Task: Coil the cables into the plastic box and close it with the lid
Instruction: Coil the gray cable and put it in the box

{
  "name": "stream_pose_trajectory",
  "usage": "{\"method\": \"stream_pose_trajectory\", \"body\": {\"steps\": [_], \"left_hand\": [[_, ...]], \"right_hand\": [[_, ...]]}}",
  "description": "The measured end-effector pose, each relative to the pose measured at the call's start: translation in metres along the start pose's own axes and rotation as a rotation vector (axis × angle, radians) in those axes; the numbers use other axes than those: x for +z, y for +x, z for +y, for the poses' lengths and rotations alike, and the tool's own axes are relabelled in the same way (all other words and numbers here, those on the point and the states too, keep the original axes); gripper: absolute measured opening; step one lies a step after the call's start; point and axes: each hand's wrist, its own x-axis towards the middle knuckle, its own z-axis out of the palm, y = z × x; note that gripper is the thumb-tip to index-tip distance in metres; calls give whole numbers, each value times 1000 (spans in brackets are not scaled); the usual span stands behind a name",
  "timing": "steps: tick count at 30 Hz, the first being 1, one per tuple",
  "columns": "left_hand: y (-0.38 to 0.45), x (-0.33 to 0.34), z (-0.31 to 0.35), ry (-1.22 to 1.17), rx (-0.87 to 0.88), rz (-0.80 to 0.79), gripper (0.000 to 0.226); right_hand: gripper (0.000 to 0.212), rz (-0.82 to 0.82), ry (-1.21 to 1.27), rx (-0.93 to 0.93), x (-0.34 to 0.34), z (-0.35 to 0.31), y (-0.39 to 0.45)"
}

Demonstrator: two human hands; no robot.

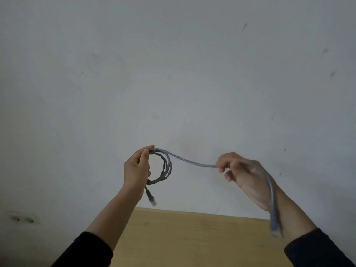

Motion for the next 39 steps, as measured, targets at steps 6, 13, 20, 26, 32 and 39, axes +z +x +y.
{"method": "stream_pose_trajectory", "body": {"steps": [6, 13, 20, 26, 32, 39], "left_hand": [[5, -7, -14, 17, -84, 55, 28], [-14, 10, -4, -98, -116, -146, 27], [-30, 20, 7, -159, -121, -330, 27], [-39, 25, 7, -110, -84, -456, 28], [-50, 31, -9, -64, -120, -477, 29], [-53, 34, -10, 49, 12, -303, 30]], "right_hand": [[25, 435, 542, 174, -15, 7, 5], [26, 216, -681, 424, -3, 16, 3], [35, -43, -1226, 390, 9, 14, 3], [36, -229, -1479, 388, 23, 22, 1], [22, -279, -1296, 170, 42, 18, 4], [43, -41, -95, 411, 58, 24, -2]]}}
